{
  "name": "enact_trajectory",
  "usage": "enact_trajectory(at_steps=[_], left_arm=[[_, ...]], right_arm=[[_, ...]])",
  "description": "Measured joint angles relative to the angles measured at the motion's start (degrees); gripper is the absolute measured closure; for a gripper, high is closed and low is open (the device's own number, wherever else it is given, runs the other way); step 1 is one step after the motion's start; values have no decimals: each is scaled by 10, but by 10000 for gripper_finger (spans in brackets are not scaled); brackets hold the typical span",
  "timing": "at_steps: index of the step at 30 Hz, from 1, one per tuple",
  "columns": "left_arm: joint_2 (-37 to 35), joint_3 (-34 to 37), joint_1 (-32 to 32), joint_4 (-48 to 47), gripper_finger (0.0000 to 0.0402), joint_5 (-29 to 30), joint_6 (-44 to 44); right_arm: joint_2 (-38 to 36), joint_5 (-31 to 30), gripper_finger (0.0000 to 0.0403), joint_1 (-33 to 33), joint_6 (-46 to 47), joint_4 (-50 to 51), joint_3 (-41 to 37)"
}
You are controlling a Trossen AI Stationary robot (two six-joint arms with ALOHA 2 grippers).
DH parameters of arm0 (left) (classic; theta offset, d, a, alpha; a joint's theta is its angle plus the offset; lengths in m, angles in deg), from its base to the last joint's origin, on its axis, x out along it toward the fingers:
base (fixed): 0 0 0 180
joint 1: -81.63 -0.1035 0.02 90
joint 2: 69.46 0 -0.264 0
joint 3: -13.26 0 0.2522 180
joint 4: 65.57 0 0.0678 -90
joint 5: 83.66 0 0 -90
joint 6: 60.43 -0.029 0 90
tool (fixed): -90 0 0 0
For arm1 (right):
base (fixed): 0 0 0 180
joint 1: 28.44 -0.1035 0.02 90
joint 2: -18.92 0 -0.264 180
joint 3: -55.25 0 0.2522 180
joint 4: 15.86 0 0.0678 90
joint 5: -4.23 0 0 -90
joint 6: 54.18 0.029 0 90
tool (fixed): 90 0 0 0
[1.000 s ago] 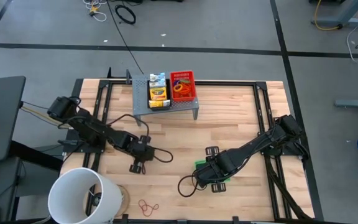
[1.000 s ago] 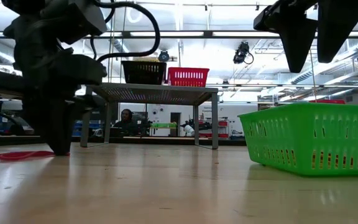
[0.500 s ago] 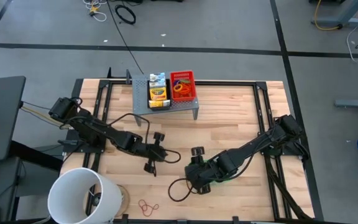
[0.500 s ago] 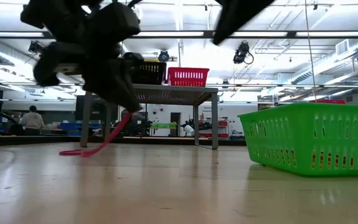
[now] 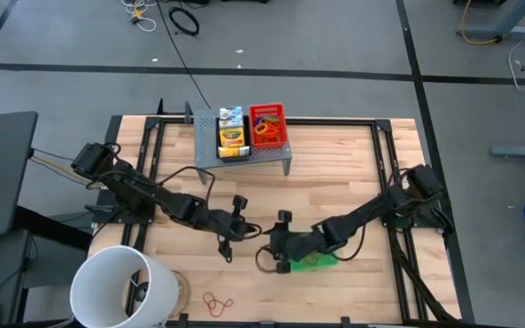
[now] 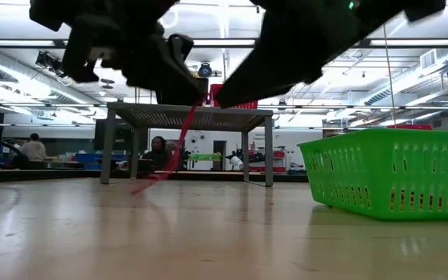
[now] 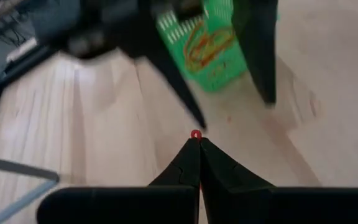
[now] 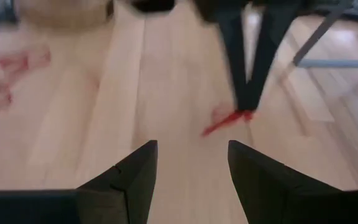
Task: Pick & Place Office Desk Supplies
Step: Put the top red rubber band into the green bin
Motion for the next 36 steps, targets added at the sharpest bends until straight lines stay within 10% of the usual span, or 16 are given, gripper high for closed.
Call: enact_trajectory(at_steps=[9,21,29,36], left_arm=[[0,-1,-1,85,401,-22,-32],[-1,-1,-5,142,401,-60,-51],[-1,-1,-5,148,401,-70,-58],[-1,-1,-5,134,381,-77,-60]], right_arm=[[-11,39,199,35,4,-243,-126],[-11,83,208,55,-25,-303,-129],[-11,98,381,56,-45,-298,-129],[-11,99,398,56,-52,-298,-129]])
